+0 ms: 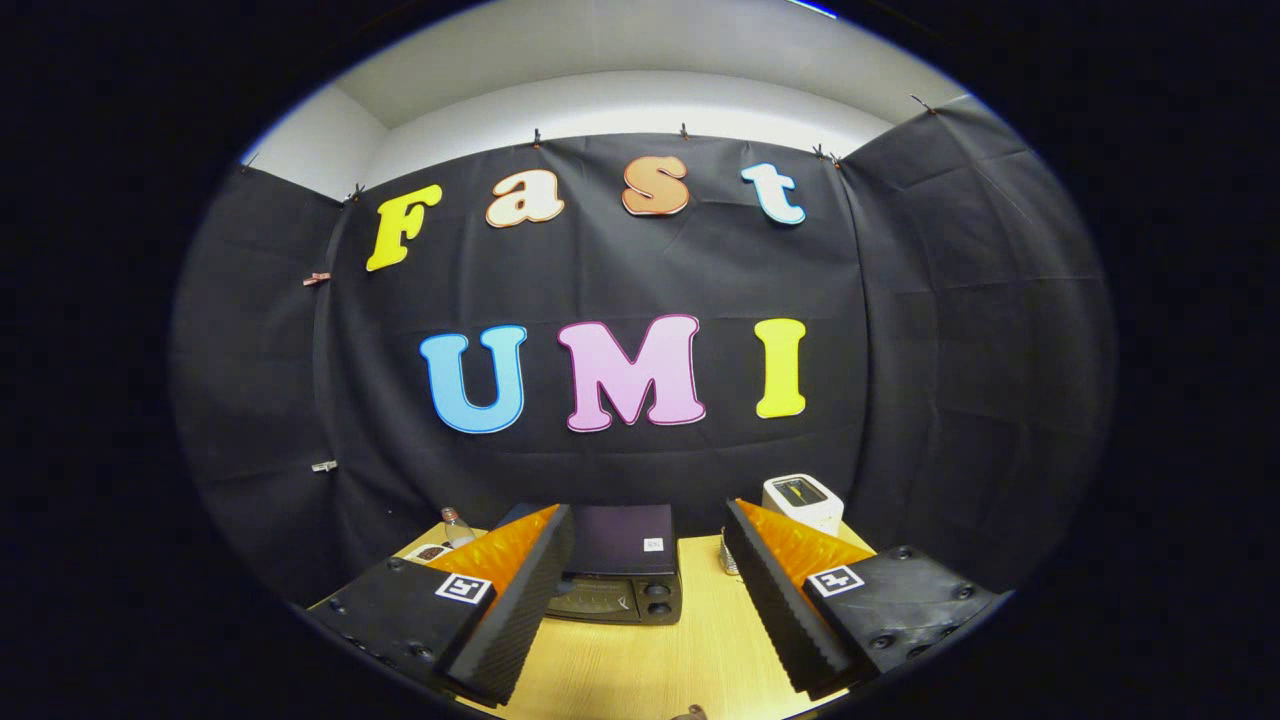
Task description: Open the toaster oven, put the food inside, and close the toaster oven door.
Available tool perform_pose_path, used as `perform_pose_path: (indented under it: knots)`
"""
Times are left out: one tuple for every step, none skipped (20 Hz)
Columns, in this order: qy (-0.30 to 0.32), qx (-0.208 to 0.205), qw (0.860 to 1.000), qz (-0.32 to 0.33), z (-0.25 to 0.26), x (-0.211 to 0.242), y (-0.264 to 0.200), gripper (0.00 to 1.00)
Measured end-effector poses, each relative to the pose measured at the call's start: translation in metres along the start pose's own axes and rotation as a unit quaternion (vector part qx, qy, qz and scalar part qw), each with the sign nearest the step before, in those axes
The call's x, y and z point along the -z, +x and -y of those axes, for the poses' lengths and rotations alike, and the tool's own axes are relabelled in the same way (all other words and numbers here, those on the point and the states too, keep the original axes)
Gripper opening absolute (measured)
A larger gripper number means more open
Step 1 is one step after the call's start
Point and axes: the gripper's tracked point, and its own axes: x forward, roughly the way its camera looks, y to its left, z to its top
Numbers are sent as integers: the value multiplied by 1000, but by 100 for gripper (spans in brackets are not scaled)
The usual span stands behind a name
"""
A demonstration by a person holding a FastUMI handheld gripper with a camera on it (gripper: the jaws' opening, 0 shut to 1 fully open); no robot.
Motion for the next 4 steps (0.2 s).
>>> perform_pose_path:
  knots:
    - [0, -2, 1000, 3, -2, -2, -1, 99]
    - [0, -3, 1000, 3, -3, -4, -2, 99]
    - [-2, -2, 1000, 5, -2, -5, -2, 99]
    - [-4, -1, 1000, 4, -1, -5, -2, 99]
